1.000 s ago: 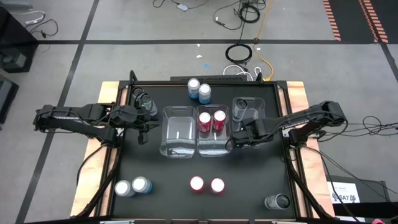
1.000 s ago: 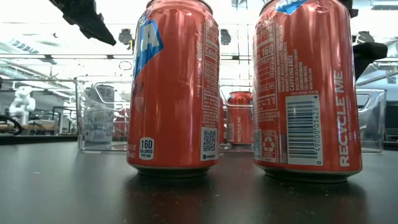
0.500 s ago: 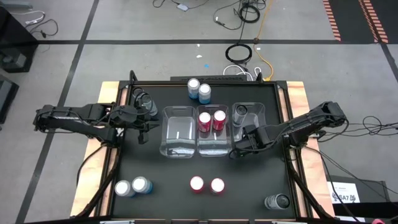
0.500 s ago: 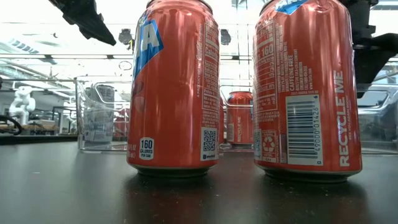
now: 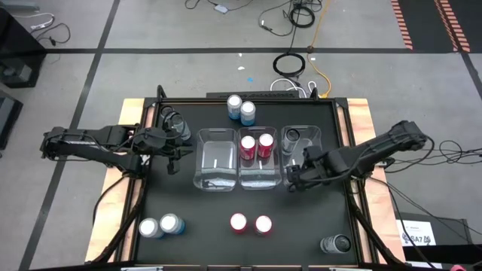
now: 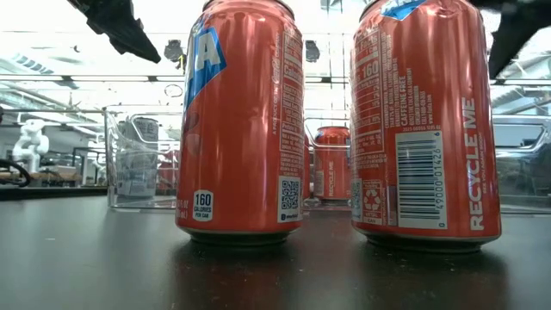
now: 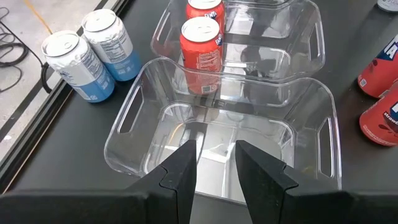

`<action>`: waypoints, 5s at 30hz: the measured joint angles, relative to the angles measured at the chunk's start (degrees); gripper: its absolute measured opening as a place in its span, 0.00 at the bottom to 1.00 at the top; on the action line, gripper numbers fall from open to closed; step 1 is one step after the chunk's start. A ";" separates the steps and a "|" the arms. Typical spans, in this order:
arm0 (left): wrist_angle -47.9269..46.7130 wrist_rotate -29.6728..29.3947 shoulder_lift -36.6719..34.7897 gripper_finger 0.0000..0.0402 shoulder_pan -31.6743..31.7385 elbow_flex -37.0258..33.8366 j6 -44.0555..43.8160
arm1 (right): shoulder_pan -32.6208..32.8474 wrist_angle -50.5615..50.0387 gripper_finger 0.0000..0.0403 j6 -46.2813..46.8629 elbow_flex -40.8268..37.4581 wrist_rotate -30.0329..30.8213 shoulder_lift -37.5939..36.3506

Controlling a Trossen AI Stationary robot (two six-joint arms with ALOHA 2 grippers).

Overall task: Sort soda cans
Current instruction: Put the white-blue soda can into the right transparent bin

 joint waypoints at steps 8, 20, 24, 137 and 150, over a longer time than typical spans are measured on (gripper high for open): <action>0.00 0.00 0.00 0.31 0.00 0.00 0.02 | 9.86 -7.96 0.77 9.62 13.52 -1.15 0.79; 0.00 -0.01 0.00 0.31 -0.01 -0.02 0.05 | 29.51 -7.39 0.77 31.69 14.76 -13.65 5.89; 0.00 0.00 0.00 0.31 -0.01 0.00 0.06 | 32.27 -6.58 0.77 32.10 14.78 -15.34 7.57; -0.02 0.00 0.00 0.31 0.00 0.00 0.08 | -0.57 -12.64 0.61 -5.11 15.15 3.73 -5.55; -0.02 0.00 0.00 0.31 0.00 -0.01 0.08 | -19.38 -12.69 0.61 -18.38 2.07 -7.84 -9.98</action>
